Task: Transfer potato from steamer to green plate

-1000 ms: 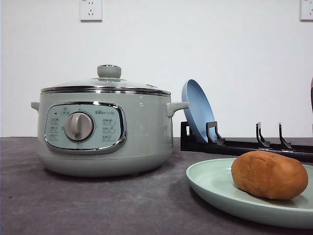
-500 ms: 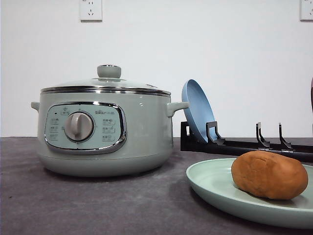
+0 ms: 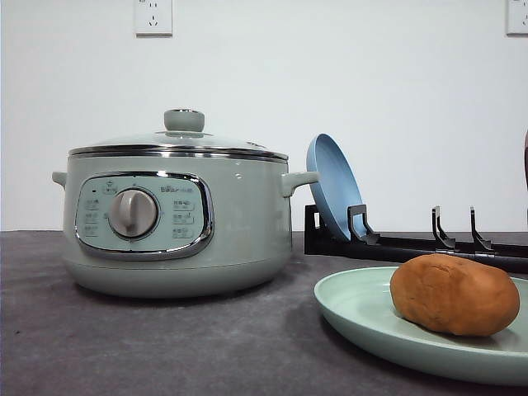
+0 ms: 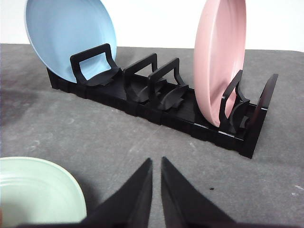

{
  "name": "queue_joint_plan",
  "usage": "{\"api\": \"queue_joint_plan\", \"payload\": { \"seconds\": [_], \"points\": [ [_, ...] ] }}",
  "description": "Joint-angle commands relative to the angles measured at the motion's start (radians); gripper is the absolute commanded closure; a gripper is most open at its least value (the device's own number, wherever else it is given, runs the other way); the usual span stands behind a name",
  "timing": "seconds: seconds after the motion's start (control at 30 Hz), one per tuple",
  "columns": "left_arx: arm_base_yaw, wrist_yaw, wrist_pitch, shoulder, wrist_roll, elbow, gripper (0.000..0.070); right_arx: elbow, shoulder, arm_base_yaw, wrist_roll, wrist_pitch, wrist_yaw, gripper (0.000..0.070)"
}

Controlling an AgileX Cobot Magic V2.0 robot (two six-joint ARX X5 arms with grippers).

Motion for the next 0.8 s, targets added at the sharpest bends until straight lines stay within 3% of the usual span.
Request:
{"api": "queue_joint_plan", "payload": {
  "seconds": [0.0,0.77],
  "points": [
    [-0.001,-0.004,-0.006,-0.002,0.007,-0.020,0.0683,-0.004,-0.003,-0.001,-0.008,0.006,-0.002,0.0679],
    [-0.001,-0.004,-0.006,-0.002,0.007,-0.020,0.0683,-0.004,-0.003,-0.001,-0.008,0.006,-0.002,0.0679]
  ]
}}
